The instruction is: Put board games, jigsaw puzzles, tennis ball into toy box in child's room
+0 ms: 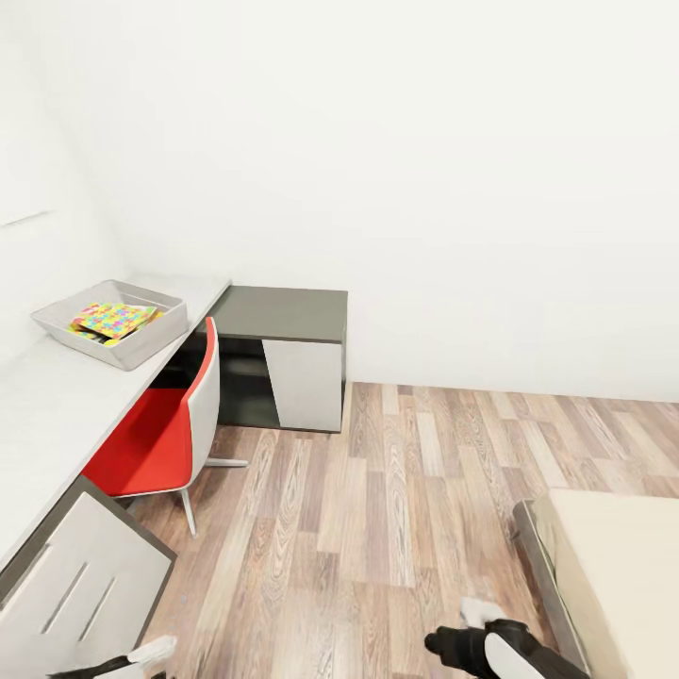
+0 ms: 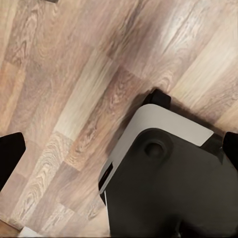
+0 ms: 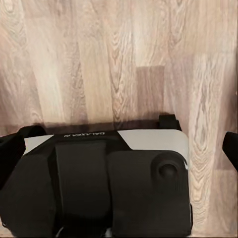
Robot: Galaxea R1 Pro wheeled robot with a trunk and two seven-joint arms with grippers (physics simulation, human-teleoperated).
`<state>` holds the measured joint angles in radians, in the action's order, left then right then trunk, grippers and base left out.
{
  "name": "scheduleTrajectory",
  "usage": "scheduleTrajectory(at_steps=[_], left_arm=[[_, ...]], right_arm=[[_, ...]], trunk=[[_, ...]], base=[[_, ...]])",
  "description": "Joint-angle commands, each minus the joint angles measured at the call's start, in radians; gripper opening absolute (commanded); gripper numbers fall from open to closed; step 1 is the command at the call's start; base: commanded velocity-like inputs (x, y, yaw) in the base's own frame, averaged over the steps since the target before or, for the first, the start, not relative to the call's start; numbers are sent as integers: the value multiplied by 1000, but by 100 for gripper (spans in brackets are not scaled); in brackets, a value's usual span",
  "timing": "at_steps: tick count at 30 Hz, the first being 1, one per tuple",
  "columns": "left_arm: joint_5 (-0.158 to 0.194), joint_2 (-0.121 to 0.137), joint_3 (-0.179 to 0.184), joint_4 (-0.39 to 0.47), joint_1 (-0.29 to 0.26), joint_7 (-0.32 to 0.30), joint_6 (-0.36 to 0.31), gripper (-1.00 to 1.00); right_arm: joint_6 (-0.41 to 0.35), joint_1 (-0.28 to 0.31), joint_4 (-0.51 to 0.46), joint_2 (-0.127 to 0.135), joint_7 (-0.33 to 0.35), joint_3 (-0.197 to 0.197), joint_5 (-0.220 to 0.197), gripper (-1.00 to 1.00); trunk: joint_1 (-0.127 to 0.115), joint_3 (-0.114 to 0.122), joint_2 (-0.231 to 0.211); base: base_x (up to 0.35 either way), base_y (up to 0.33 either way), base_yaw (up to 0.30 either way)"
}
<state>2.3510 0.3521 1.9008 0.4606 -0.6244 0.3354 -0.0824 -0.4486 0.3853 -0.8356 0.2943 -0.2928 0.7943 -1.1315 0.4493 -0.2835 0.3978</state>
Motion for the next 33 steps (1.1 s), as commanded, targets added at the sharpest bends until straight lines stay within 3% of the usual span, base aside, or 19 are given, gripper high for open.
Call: scheduleTrajectory(at_steps=[1, 5, 10, 11, 18, 23, 27, 33], left_arm=[[1, 1, 4, 3, -1, 4, 0, 100], [1, 0, 4, 3, 67, 4, 0, 100], [1, 0, 4, -6, 166, 4, 1, 100], [0, -1, 4, -33, 236, 4, 1, 100], [-1, -2, 4, -57, 323, 4, 1, 100], [-1, -3, 4, -61, 343, 4, 1, 100], [-1, -4, 4, -63, 353, 4, 1, 100], [-1, -4, 4, -63, 365, 4, 1, 100]], right_arm=[[2, 1, -1, 1, -9, 6, -9, 100], [113, -6, 174, -41, 68, 163, 3, 100], [198, -32, 373, -107, 110, 246, 8, 100], [239, -66, 459, -147, 125, 270, 10, 100], [270, -133, 534, -181, 133, 284, 12, 100], [287, -155, 595, -194, 134, 286, 12, 100], [348, -186, 659, -208, 134, 287, 12, 100], [371, -227, 739, -213, 133, 287, 12, 100]], trunk=[[1, -2, 2], [1, -2, 2], [1, -2, 2], [1, -2, 2], [1, -2, 2], [1, -2, 2], [1, -2, 2], [1, -2, 2]], base=[[0, 0, 0], [0, 0, 0], [0, 0, 0], [0, 0, 0], [0, 0, 0], [0, 0, 0], [0, 0, 0], [0, 0, 0]])
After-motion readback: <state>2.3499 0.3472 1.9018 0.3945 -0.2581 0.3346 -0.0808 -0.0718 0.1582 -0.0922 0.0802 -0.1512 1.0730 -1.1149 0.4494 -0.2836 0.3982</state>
